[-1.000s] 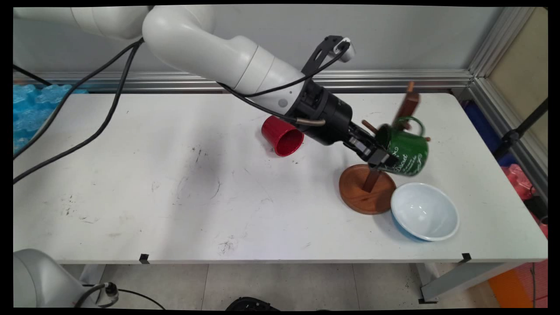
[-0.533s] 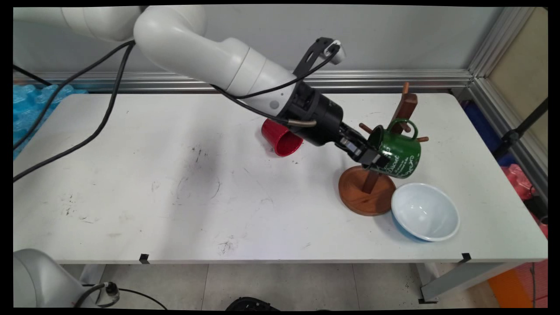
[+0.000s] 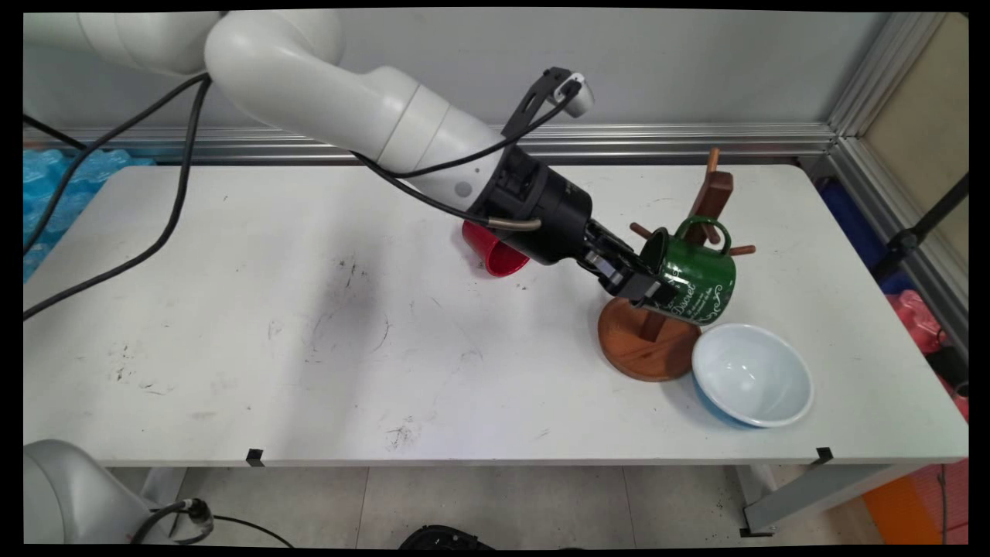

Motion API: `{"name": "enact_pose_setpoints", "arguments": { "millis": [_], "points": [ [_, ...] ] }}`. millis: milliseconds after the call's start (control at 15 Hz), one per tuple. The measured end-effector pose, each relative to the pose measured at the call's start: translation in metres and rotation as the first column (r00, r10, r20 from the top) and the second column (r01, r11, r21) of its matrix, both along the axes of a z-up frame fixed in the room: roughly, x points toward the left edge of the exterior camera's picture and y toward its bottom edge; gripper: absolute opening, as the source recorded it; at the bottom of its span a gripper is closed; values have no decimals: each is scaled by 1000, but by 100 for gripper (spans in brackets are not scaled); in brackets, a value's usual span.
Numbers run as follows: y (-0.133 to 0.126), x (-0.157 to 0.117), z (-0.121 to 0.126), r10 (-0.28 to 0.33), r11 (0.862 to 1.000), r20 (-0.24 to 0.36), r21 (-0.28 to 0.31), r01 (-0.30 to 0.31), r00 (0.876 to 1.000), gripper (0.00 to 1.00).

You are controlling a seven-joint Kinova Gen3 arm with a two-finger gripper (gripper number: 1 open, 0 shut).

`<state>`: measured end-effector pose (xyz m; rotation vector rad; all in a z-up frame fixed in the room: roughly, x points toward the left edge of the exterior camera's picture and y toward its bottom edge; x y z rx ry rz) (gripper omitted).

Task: Place the picked object on the table

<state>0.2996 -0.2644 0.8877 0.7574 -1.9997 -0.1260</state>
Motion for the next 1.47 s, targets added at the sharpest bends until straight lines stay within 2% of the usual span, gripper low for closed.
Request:
{"name": "enact_pose_setpoints", "arguments": {
  "millis": [867,1467],
  "points": [
    [16,-6,33,-58,997,-52,-47,56,997,0],
    [41,4,55,-109,992,-40,-68,106,993,0]
  ]
}}
